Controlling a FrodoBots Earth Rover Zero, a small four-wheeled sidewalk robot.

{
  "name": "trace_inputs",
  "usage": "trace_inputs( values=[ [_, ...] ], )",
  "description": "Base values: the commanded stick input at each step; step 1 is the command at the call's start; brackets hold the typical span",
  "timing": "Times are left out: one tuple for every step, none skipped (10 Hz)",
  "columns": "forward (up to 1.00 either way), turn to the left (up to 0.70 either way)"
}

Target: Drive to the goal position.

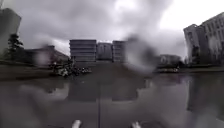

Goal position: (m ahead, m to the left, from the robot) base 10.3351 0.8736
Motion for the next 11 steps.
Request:
trace_inputs(
  values=[
    [0.70,0.00],
    [0.70,0.00],
    [0.70,0.00],
    [0.70,0.00],
    [0.70,0.00],
    [0.70,0.00],
    [0.70,0.00],
    [0.70,0.00],
    [0.70,0.00],
    [0.70,0.00],
    [0.70,0.00]
  ],
)
